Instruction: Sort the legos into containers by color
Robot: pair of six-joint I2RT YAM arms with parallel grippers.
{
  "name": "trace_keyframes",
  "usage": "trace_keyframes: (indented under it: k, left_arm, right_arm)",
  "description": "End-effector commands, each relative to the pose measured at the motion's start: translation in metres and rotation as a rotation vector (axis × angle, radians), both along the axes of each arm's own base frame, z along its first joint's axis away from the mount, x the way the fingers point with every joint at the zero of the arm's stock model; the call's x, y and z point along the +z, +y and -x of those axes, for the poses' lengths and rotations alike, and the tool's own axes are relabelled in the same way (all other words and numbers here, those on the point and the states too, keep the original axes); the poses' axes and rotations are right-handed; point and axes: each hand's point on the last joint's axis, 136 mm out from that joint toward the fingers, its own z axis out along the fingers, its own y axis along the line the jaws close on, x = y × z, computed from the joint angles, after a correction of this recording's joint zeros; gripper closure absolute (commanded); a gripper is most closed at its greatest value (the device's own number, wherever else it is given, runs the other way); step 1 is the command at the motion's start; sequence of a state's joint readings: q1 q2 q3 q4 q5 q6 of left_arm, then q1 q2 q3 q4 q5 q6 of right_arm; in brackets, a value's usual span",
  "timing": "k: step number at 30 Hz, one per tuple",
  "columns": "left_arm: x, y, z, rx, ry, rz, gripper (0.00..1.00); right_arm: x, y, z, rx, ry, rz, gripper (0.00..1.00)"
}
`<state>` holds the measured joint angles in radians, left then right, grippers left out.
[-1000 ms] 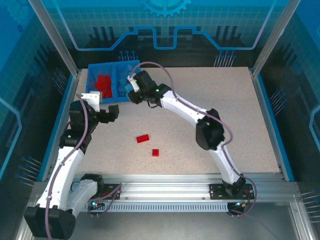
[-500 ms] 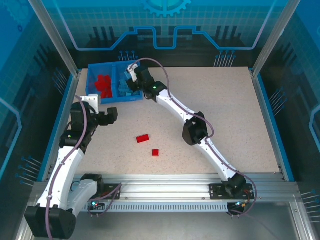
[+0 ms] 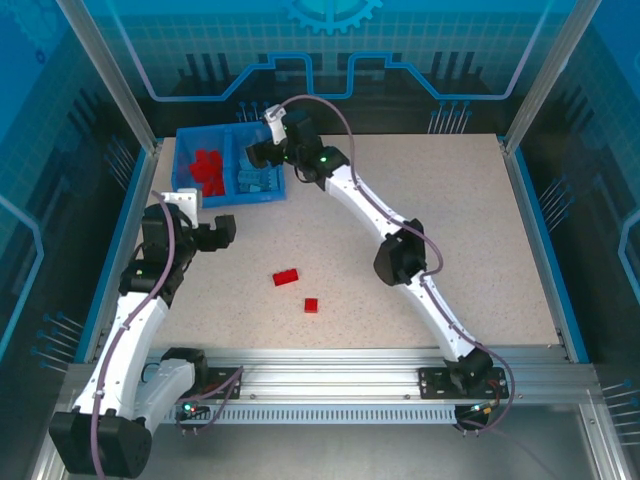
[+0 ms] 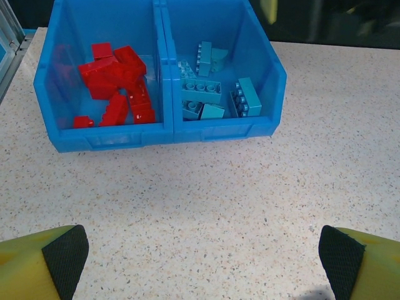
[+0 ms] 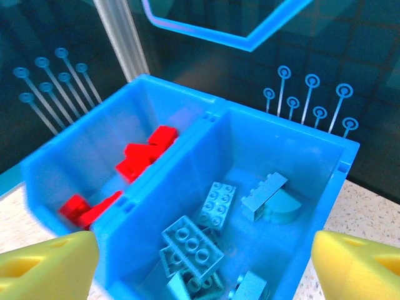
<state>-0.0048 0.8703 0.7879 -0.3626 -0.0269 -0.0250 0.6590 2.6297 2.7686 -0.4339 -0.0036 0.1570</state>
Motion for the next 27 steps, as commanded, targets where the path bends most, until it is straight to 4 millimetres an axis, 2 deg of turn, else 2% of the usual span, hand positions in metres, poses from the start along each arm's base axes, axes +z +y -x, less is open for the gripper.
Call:
trace_keyframes:
  k: [1, 3, 6, 8, 10, 13, 15, 17, 21, 27]
  left_arm:
    - [-0.018, -0.002, 0.001, -0.014, 0.049, -0.011, 0.01]
    - [-0.025, -0.011, -0.001, -0.062, 0.07, 0.011, 0.01]
    - [-0.032, -0.039, -0.002, -0.198, 0.112, 0.101, 0.01]
    - [-0.034, -0.06, 0.001, -0.293, 0.165, 0.17, 0.01]
    - [-0.042, -0.091, 0.012, -0.433, 0.257, 0.179, 0.01]
    - [-0.069, -0.136, 0.043, -0.721, 0.351, -0.031, 0.01]
    - [-0.091, -0.153, 0.058, -0.86, 0.392, -0.174, 0.01]
    - [-0.11, -0.158, 0.063, -0.93, 0.425, -0.288, 0.01]
    - [-0.134, -0.152, 0.046, -0.917, 0.437, -0.481, 0.01]
    - [-0.158, -0.161, 0.023, -0.938, 0.427, -0.578, 0.02]
  right_arm:
    - [0.091, -0.021, 0.046, 0.069, -0.025, -0.032, 0.08]
    - [0.1, -0.037, 0.064, 0.075, 0.002, -0.004, 0.07]
    - [0.1, -0.061, 0.097, 0.119, 0.049, 0.026, 0.06]
    - [0.098, -0.078, 0.123, 0.168, 0.074, 0.039, 0.04]
    - [0.095, -0.097, 0.156, 0.219, 0.081, 0.065, 0.02]
    - [0.073, -0.128, 0.195, 0.228, 0.105, 0.118, 0.0]
    - [0.061, -0.147, 0.216, 0.217, 0.126, 0.132, 0.0]
    - [0.047, -0.163, 0.237, 0.214, 0.156, 0.14, 0.0]
    - [0.017, -0.188, 0.271, 0.192, 0.226, 0.143, 0.0]
    - [-0.019, -0.205, 0.291, 0.142, 0.326, 0.139, 0.0]
